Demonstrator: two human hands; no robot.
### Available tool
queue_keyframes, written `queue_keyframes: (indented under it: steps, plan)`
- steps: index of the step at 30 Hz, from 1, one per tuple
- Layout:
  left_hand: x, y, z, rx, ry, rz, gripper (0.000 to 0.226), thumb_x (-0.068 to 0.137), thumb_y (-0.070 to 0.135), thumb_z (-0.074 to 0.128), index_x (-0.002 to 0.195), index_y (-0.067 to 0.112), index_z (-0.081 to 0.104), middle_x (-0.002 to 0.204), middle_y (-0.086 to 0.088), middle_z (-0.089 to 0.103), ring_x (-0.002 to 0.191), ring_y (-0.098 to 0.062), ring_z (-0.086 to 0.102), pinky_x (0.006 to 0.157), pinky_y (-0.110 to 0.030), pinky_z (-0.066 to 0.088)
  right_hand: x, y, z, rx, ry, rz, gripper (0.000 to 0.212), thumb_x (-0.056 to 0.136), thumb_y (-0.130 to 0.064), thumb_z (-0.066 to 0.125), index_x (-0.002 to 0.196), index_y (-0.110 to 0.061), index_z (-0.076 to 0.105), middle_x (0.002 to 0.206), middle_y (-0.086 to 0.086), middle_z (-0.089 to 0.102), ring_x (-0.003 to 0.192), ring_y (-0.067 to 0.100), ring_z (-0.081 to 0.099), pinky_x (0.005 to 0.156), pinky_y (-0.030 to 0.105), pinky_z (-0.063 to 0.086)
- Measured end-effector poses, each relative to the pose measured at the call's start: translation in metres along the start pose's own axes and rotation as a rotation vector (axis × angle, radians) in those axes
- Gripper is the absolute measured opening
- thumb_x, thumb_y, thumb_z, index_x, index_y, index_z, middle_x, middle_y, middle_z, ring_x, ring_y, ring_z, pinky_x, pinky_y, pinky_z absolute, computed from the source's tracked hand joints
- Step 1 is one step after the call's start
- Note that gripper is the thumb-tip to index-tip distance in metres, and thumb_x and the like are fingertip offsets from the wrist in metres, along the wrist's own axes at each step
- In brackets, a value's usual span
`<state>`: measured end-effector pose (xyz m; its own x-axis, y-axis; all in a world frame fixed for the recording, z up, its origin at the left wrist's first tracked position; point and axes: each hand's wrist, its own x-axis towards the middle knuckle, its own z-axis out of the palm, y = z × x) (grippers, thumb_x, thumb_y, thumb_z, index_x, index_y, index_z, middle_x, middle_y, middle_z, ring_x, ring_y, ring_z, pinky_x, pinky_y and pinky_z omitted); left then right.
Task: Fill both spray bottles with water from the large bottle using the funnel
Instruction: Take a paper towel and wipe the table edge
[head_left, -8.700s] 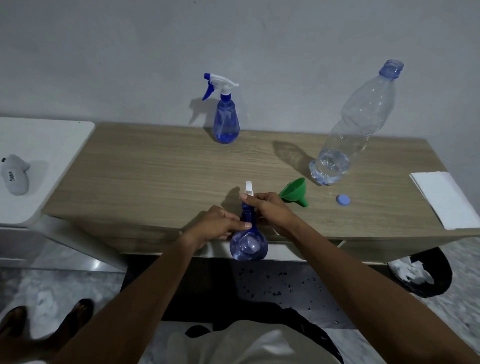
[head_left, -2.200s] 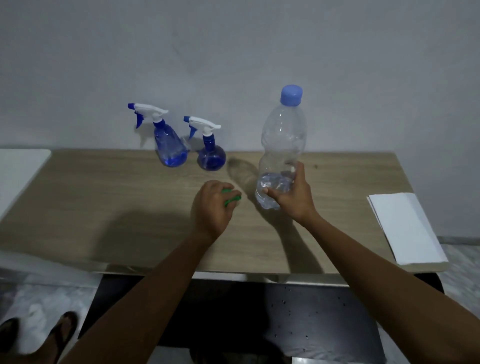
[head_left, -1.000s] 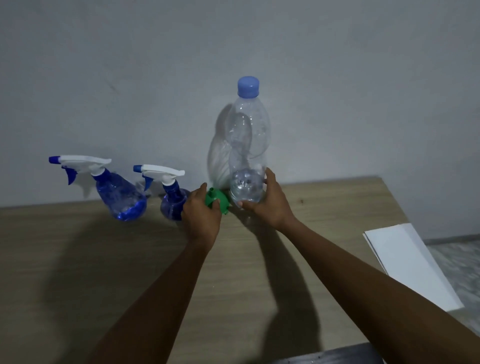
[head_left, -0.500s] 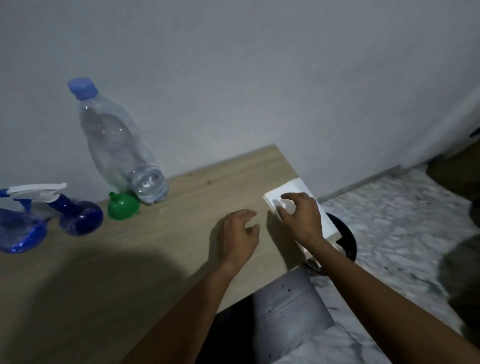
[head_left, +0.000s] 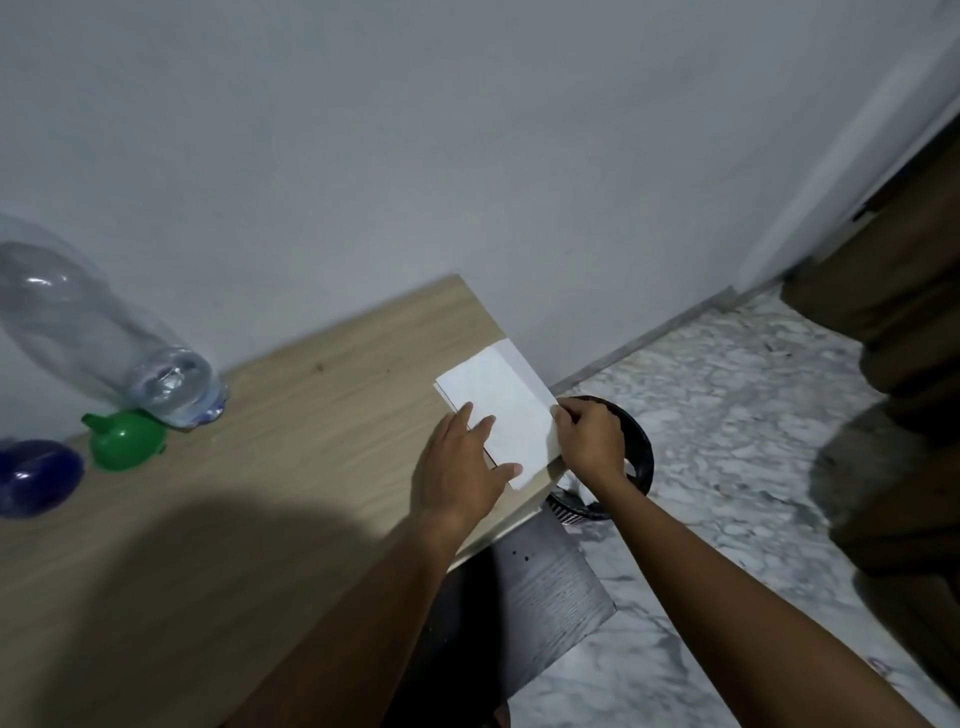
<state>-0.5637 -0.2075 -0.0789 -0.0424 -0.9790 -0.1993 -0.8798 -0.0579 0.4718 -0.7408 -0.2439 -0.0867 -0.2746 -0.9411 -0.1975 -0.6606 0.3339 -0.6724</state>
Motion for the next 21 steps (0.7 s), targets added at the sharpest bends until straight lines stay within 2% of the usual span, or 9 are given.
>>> queue_keyframes:
  steps: [4,8,12,17,21]
  plan:
    - [0.001,0.001,-0.001,-0.045,-0.024,-0.017,0.077,0.086,0.058,0.069,0.153,0.031,0.039,0.168,0.007,0.017,0.155,-0.017,0.014,0.123,-0.039,0.026,0.0,-0.006,-0.005,0.07,0.066,0.092,0.019,0.095,-0.023,0.063,0.09,-0.019,0.081,0.089,0.003,0.078,0.083,0.025,0.069,0.076,0.04,0.059]
    - [0.0,-0.002,0.002,-0.06,-0.035,-0.01,0.077,0.088,0.056,0.069,0.153,0.03,0.038,0.169,0.007,0.015,0.156,-0.017,0.01,0.122,-0.044,0.027,-0.002,-0.01,-0.01,0.056,0.103,0.082,0.017,0.093,-0.022,0.062,0.095,-0.021,0.079,0.094,-0.002,0.077,0.084,0.018,0.065,0.074,0.033,0.055]
    - [0.001,-0.004,0.002,-0.06,-0.033,0.004,0.077,0.088,0.056,0.069,0.153,0.03,0.037,0.169,0.006,0.014,0.156,-0.019,0.009,0.121,-0.046,0.028,-0.007,-0.013,-0.012,0.108,0.143,-0.021,0.013,0.097,-0.021,0.058,0.099,-0.017,0.071,0.097,-0.001,0.073,0.089,0.021,0.066,0.074,0.033,0.052]
    - [-0.003,-0.004,-0.002,-0.111,-0.057,-0.036,0.082,0.084,0.052,0.075,0.154,0.03,0.037,0.169,0.004,0.015,0.154,-0.022,0.019,0.119,-0.045,0.033,-0.018,-0.016,-0.017,0.191,0.076,-0.164,0.01,0.1,-0.014,0.053,0.1,-0.013,0.063,0.092,-0.002,0.068,0.087,0.018,0.063,0.076,0.034,0.051]
    - [-0.007,-0.003,0.0,-0.187,-0.025,-0.109,0.094,0.08,0.049,0.08,0.157,0.03,0.029,0.17,0.004,0.011,0.156,-0.017,0.011,0.122,-0.043,0.029,-0.007,-0.017,-0.018,0.4,-0.006,-0.14,0.012,0.098,-0.009,0.056,0.096,-0.016,0.065,0.089,0.0,0.07,0.078,0.011,0.063,0.066,0.014,0.047]
